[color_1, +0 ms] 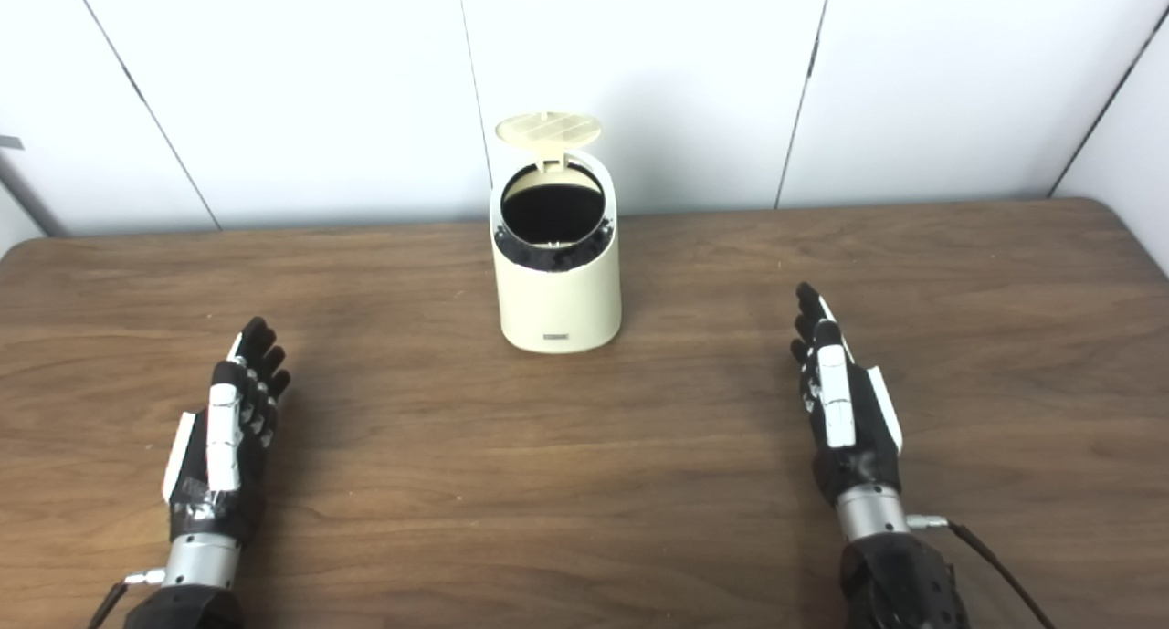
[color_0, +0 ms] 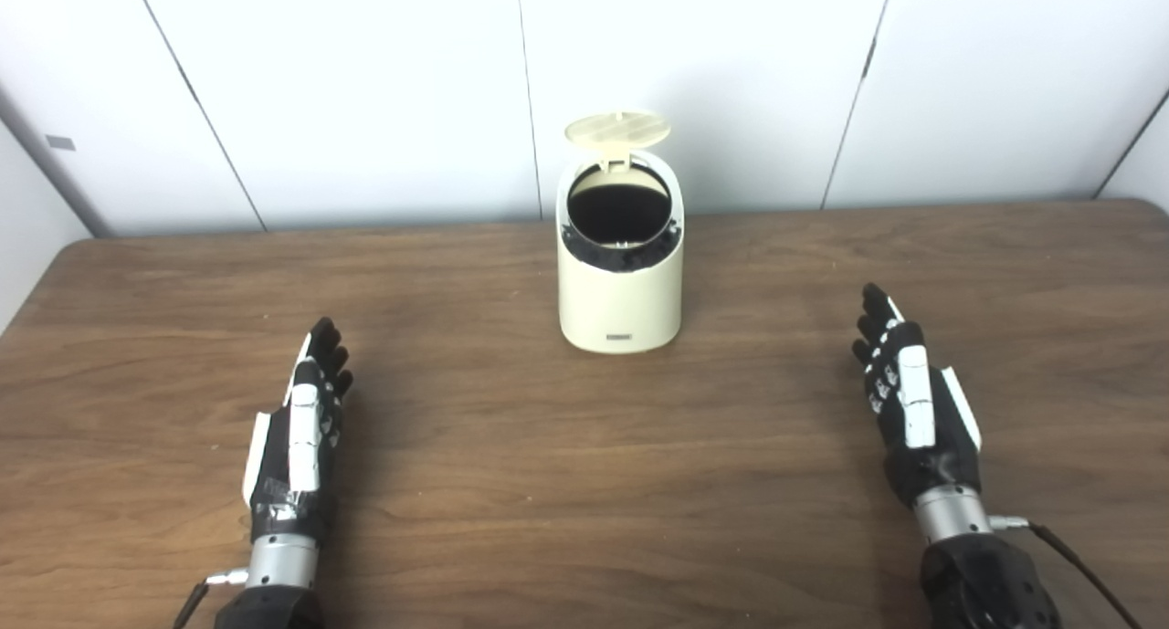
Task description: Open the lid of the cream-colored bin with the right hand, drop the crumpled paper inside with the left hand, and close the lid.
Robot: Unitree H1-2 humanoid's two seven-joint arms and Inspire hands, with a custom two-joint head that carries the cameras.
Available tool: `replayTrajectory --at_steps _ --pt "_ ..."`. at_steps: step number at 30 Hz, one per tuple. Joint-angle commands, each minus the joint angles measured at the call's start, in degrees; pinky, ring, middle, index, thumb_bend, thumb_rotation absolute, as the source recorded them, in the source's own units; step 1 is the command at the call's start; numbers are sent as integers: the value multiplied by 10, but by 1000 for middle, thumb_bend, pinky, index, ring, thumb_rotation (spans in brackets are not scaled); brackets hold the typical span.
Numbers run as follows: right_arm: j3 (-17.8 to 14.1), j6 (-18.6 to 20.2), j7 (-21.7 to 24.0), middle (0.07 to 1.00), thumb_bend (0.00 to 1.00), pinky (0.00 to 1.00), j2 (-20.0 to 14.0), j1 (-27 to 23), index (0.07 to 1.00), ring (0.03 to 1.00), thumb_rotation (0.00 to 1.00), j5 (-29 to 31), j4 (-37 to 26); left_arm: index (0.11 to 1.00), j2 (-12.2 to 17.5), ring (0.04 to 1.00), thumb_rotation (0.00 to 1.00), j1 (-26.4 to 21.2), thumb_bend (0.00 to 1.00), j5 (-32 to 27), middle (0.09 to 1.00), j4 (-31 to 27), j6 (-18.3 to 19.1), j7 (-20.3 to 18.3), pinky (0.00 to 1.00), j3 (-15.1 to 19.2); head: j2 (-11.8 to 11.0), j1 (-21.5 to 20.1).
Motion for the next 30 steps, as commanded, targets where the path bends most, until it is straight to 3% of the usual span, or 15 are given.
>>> replayTrajectory --at_steps 1,12,20,30 --pt "0 -8 -2 996 557 1000 -1 -7 949 1000 1000 -1 -22 1000 7 1000 1000 12 505 1 1000 2 -21 -5 1000 -1 -3 2" --pt "4 -5 18 994 539 1000 -15 -11 958 1000 998 10 -26 1000 -8 1000 1000 28 500 20 1000 -14 -21 10 1000 -7 -34 13" --pt "13 13 20 974 599 1000 -27 -54 928 997 957 -2 -26 1000 -15 1000 1000 27 465 33 1000 -2 -31 15 1000 -12 -72 21" --pt "22 7 20 966 636 1000 -38 -118 912 990 868 -25 17 1000 -20 1000 1000 24 420 36 1000 11 -29 18 1000 -13 -96 28"
